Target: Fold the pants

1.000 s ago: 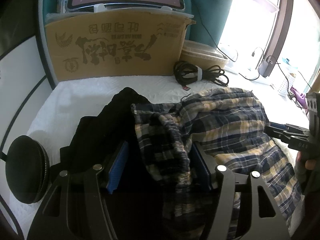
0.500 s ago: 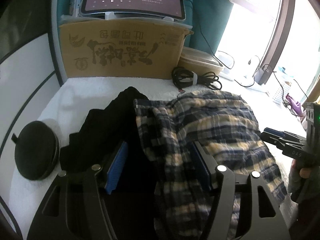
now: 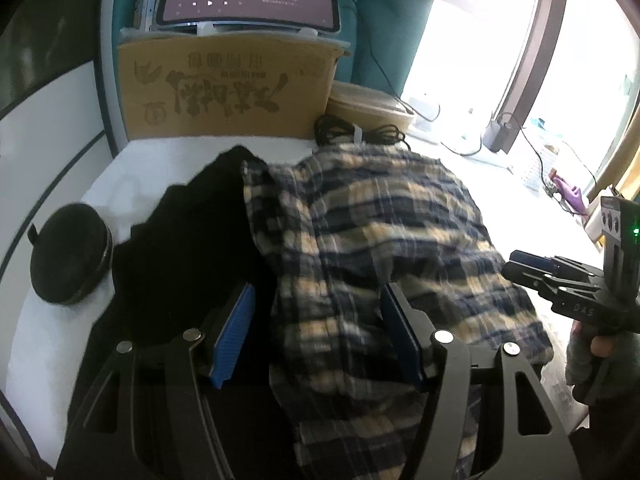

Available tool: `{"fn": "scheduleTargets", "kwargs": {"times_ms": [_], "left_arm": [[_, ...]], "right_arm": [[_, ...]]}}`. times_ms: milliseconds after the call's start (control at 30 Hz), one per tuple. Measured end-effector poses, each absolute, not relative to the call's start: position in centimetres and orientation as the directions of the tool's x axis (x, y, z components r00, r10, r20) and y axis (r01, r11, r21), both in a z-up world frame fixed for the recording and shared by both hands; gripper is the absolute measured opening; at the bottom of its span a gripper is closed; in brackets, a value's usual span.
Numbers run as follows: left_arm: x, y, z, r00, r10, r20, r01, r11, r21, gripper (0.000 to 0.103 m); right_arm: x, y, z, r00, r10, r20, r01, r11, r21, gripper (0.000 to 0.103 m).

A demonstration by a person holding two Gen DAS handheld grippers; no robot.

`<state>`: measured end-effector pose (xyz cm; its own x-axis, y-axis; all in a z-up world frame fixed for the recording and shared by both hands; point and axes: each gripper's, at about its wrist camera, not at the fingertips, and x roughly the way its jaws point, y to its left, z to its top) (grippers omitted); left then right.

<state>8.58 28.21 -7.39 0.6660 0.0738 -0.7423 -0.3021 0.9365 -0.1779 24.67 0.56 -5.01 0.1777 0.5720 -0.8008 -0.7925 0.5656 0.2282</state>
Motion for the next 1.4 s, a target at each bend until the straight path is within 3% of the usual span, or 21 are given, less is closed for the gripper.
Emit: {"fn": "scheduleTargets", "kwargs": {"times_ms": [433,1100,1400], "left_arm": [[6.8,27.9,-9.3,0.641,0.104,-0.761,-0.332,0.931,-0.152,0.067],[3.2,25.6,-7.2,0.645,0.178,-0.743,-0.383,0.917,-0.113,0.068],[2.0,22.3,-5.7,0.666,0.205,-0.717,-0.352,0.934,-0.059,0.077]], "right_arm": [[22.2,-0.7,-6.6,0.154,0.548,-0.822,-0.796,0.562,0.226,0.048],[20.2,-4.8,-5.5,0.191,0.533,-0.825,-0.786,0.586,0.197,0.048],[18.9,-7.9,-3.5,0.243,0.537,-0.808,-0.776,0.607,0.169,0.048]]}}
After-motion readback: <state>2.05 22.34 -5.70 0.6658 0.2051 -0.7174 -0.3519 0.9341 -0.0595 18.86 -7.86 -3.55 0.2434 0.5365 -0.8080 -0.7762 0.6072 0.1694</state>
